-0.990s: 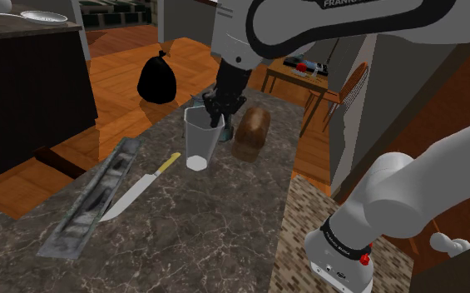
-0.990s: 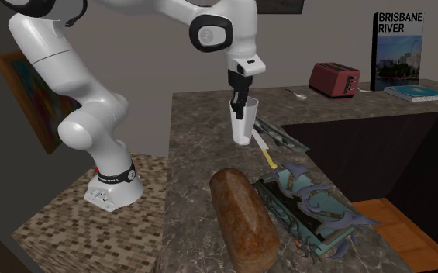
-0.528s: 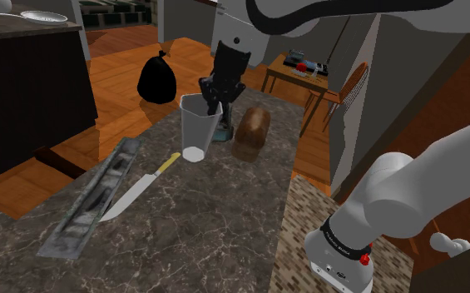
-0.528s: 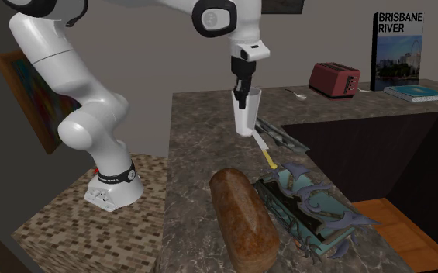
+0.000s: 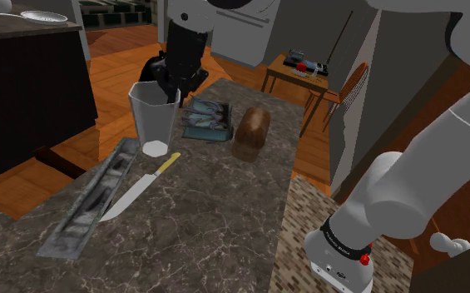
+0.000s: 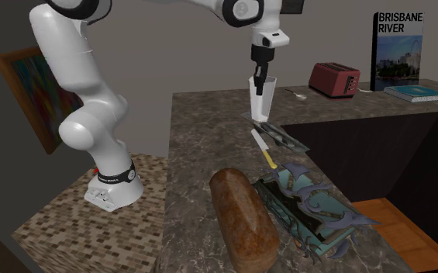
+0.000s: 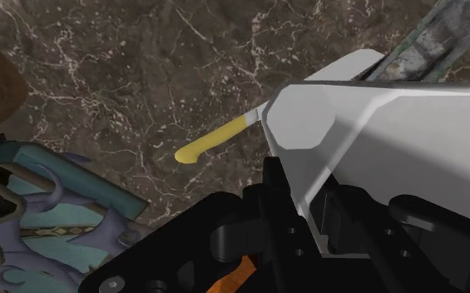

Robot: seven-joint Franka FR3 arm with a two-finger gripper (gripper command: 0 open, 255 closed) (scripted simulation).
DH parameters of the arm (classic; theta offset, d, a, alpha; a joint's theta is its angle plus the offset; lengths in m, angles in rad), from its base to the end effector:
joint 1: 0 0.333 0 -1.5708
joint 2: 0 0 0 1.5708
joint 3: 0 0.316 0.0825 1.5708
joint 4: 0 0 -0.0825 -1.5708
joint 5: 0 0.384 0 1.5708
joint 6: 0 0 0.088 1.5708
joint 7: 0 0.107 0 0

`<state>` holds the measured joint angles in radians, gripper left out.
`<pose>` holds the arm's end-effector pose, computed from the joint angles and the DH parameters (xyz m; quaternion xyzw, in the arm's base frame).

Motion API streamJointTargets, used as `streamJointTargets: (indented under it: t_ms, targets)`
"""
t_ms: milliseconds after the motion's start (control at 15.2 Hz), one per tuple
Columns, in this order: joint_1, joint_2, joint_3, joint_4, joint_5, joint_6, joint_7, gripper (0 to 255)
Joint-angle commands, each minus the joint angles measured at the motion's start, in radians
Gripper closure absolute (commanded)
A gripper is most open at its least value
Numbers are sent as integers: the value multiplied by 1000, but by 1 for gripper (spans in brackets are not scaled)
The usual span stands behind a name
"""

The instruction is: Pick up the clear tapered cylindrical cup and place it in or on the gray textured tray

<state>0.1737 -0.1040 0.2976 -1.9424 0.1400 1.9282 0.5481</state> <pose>0.4741 0.2584 0.5330 -0.9960 0.0600 -0.0124 0.0657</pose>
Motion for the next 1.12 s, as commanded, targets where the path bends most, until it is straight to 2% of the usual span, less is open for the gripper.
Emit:
streamJointTargets:
  t_ms: [0,264,528,594,1056]
  targets:
    - [13,69,22,96,-24,-25,48,255]
    - [51,218,56,302,-85,-82,136,255]
    - [113,390,76,554,-158,-168,217,255]
    - [119,403,75,574,-163,-175,222,255]
    - [112,392,73,464,-158,-76,214,255]
